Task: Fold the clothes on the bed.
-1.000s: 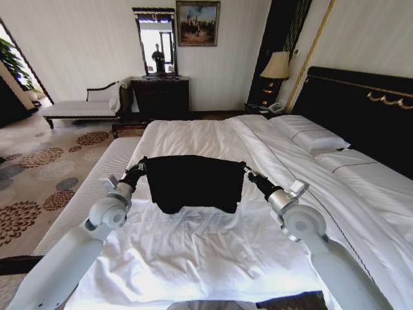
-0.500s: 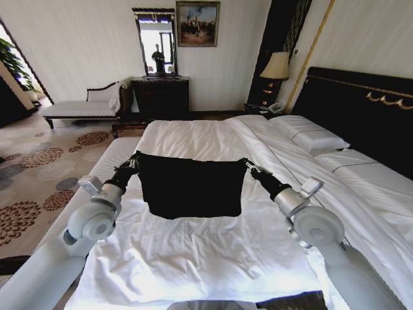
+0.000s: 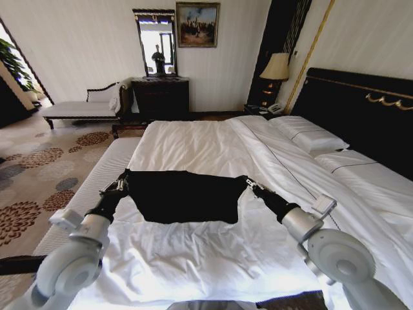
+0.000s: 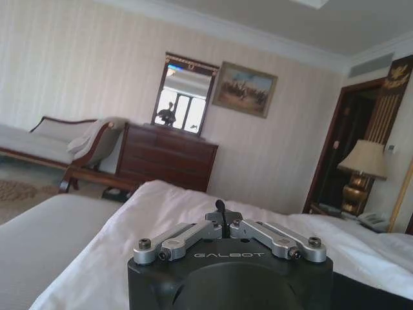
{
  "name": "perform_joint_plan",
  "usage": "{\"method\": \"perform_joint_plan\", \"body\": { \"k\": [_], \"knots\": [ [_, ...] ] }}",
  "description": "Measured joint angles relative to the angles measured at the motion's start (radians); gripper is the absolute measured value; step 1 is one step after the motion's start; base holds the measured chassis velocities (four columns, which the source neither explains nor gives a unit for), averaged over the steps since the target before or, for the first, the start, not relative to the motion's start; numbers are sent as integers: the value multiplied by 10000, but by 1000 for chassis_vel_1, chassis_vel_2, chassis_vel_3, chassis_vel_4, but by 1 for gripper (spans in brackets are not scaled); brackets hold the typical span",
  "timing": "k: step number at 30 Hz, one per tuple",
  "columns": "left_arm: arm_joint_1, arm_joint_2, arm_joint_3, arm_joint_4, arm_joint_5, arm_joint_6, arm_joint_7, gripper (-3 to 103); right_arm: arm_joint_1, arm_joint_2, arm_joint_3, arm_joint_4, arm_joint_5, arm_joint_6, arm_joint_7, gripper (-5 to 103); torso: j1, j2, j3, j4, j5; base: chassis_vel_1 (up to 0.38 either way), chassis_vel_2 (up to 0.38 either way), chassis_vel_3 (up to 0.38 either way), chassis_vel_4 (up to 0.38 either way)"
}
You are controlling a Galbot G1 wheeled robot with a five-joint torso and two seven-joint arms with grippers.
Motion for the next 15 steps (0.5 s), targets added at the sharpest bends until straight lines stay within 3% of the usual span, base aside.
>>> {"method": "perform_joint_plan", "body": {
  "k": [2, 6, 10, 12, 15],
  "knots": [
    [744, -302, -60, -15, 130, 0, -1, 0, -163, 62, 64, -14, -55, -22, 67, 0, 0, 0, 0, 3, -2, 0, 0, 0, 0],
    [1014, -353, 155, -15, 322, -1, -11, 0, -16, 48, 65, -30, 97, -52, 270, 0, -2, 1, 0, 4, -3, 0, 0, 0, 0],
    [207, -117, 959, -3, 377, 51, -207, 0, 623, 1, -433, -40, 118, -80, 350, 0, -2, 1, 0, 1, -3, 0, 0, 0, 0],
    [-1458, 82, 2038, 1011, 302, 190, -387, 0, 1431, 48, -1267, -898, -296, -77, 166, 0, 2, 0, 3, 2, -8, 0, 0, 0, 0],
    [-2388, 192, 2678, 1808, 210, 230, -456, 0, 1851, 105, -1640, -1744, -541, -68, -44, 0, 3, -1, 4, 0, 0, 0, 0, 0, 0]
  ]
}}
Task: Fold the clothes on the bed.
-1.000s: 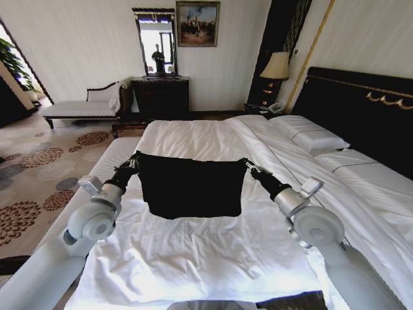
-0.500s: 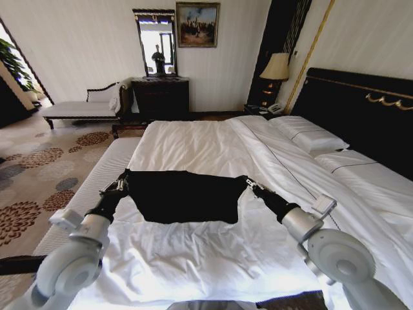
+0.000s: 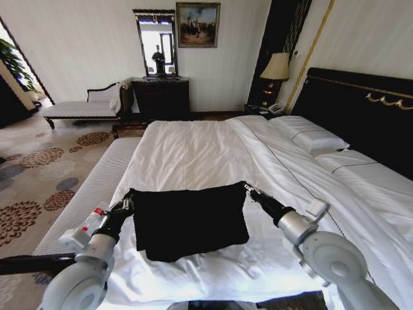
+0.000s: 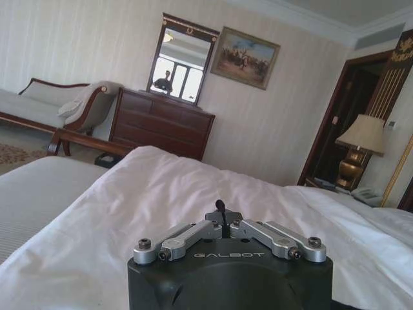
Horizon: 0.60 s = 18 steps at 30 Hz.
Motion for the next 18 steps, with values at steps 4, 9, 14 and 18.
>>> {"method": "perform_joint_plan", "body": {
  "k": [4, 9, 14, 18],
  "knots": [
    [-1932, 100, 1326, 1873, -82, 54, -116, 0, 1161, 243, -734, -1532, -110, 16, -106, 0, 1, -1, 1, -1, -5, 0, 0, 0, 0],
    [-4033, -175, 2848, 3991, 59, 5, 149, 0, 2887, 796, -1971, -3718, -633, 71, -209, 0, 3, -3, 2, 4, -1, 0, 0, 0, 0],
    [-5538, -798, 3911, 5933, 63, -82, 370, 0, 3945, 1365, -2620, -5370, -1218, 158, -519, 0, 2, -2, 0, 3, -3, 0, 0, 0, 0],
    [-6390, -1203, 4281, 7110, 35, -114, 564, 0, 4411, 1554, -2814, -6370, -1576, 252, -839, 0, 2, -3, 1, 4, -3, 0, 0, 0, 0]
  ]
}}
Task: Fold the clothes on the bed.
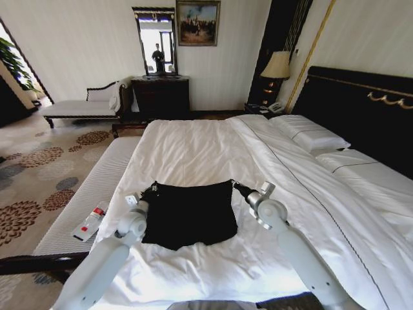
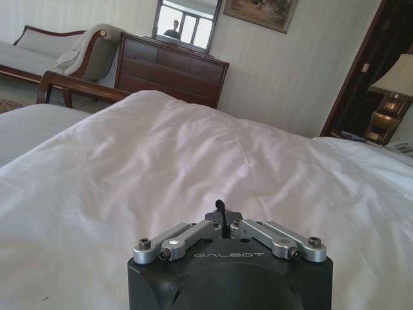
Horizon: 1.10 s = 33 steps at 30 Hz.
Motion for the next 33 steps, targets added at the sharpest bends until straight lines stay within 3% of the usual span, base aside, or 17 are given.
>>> {"method": "perform_joint_plan", "body": {
  "k": [7, 13, 27, 33],
  "knots": [
    [-1522, -823, 615, 2030, 293, -236, 444, 0, 724, 287, -39, -1907, -1049, 536, -810, 0, -1, 0, -1, -3, 1, 0, 0, 0, 0],
    [-2239, -961, 877, 3201, 413, -485, 848, 0, 1151, 563, -171, -2792, -2229, 1322, -1386, 0, -1, 1, -1, -2, 2, 0, 0, 0, 0],
    [-2259, -1290, 821, 4257, 857, -813, 1265, 0, 1285, 734, -336, -3685, -3046, 2012, -1583, 0, -4, 2, -3, -2, 2, 0, 0, 0, 0],
    [-2047, -1163, 774, 3985, 907, -961, 1362, 0, 796, 506, -258, -3442, -3331, 2202, -1598, 0, -2, 3, -3, 1, 0, 0, 0, 0, 0]
  ]
}}
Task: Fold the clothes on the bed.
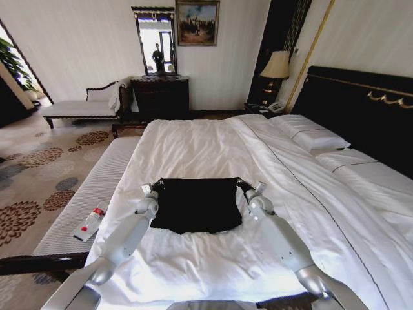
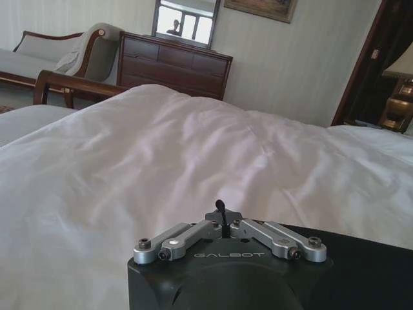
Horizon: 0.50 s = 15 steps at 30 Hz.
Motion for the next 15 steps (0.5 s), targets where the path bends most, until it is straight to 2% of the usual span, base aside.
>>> {"method": "perform_joint_plan", "body": {
  "k": [4, 6, 7, 11, 13, 15],
  "knots": [
    [382, 84, -83, -423, 108, -114, 50, 0, -662, -125, 49, 421, -382, 57, -44, 0, -1, 0, -1, -5, -1, 0, 0, 0, 0],
    [951, 190, -233, -921, 322, -333, 212, 0, -1424, -67, 57, 783, -1136, 285, -126, 0, -3, 1, -1, -7, 2, 0, 0, 0, 0],
    [951, 190, -233, -921, 322, -333, 212, 0, -1424, -67, 57, 783, -1136, 285, -126, 0, -3, 1, -1, -7, 2, 0, 0, 0, 0],
    [2051, 239, -691, -1774, 666, -621, 293, 0, -2247, 186, 210, 1360, -2081, 628, -183, 0, -3, 2, -2, -1, -1, 0, 0, 0, 0],
    [2233, 221, -783, -1920, 697, -659, 293, 0, -2353, 190, 252, 1474, -2161, 658, -183, 0, -4, 1, -1, 0, -2, 0, 0, 0, 0],
    [2920, 173, -1125, -2364, 941, -882, 306, 0, -2802, 148, 399, 1910, -2515, 782, -182, 0, -4, 2, -2, -2, 0, 0, 0, 0, 0]
  ]
}}
